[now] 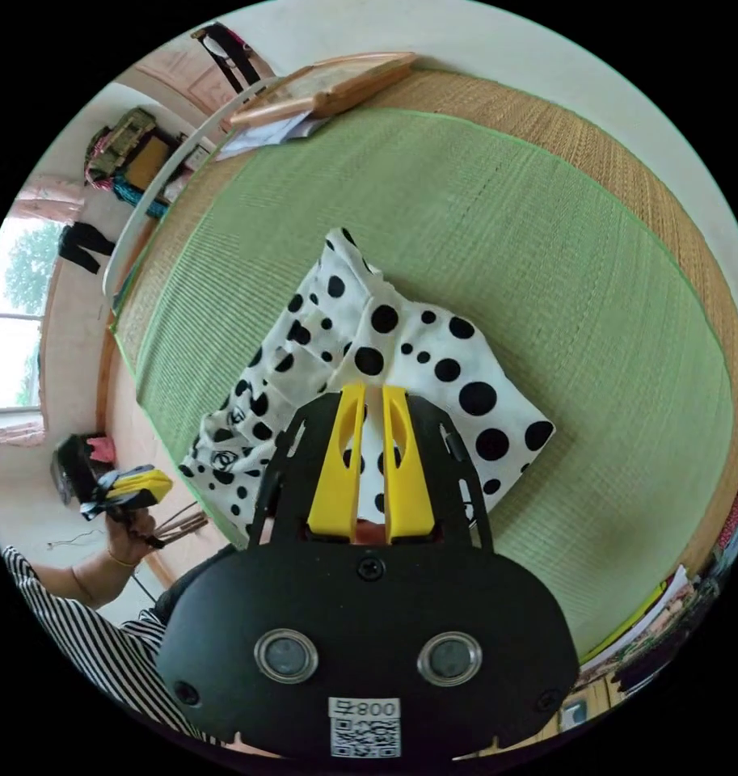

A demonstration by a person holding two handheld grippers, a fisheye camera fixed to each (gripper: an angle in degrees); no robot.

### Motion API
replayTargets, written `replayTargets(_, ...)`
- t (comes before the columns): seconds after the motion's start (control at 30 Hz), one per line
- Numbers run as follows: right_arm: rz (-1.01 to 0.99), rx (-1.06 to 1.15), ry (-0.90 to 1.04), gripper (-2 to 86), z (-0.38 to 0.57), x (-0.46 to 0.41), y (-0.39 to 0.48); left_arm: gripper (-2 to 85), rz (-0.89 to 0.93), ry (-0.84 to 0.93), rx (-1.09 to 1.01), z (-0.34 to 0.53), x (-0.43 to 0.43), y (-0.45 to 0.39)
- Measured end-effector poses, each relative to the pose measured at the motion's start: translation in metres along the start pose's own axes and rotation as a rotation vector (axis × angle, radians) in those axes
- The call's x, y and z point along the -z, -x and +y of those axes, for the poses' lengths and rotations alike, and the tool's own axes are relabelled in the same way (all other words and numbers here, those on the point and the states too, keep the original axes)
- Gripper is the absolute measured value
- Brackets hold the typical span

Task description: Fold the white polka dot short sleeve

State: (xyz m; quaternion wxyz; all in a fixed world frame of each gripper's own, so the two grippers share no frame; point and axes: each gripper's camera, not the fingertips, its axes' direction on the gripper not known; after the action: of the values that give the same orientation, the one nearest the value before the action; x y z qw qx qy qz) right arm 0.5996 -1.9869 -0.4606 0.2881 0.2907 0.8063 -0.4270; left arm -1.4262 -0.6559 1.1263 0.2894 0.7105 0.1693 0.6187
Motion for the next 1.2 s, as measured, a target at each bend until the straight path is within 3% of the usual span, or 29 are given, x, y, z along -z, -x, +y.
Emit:
replayTargets(0.27, 0.120, 0.090, -0.042, 1.6, 0.023, -0.019, 0.017, 0.2, -0.047, 0.091, -0.112, -0.008, -0.033, -0.024)
replayTargets(0.33, 0.096, 0.086, -0.019, 1.0, 0.023, -0.013, 0.013, 0.1, -0.125, 0.166, -0.102, -0.009, -0.052, -0.026)
replayTargets(0.5, 0.015, 0.092, -0.189, 0.4, 0.026, 0.024, 0.008, 0.1, -0.142, 0.182, -0.087, -0.003, -0.066, -0.033)
replayTargets(0.67, -0.061, 0.074, -0.108, 0.3, 0.012, 0.009, -0.005, 0.1, -0.160, 0.196, -0.091, 0.000, -0.078, -0.043)
replayTargets(1.2, -0.209, 0.063, -0.202, 1.5, 0.140, 0.075, -0.071, 0.2, -0.179, 0.159, -0.135, 0.011, -0.107, -0.091)
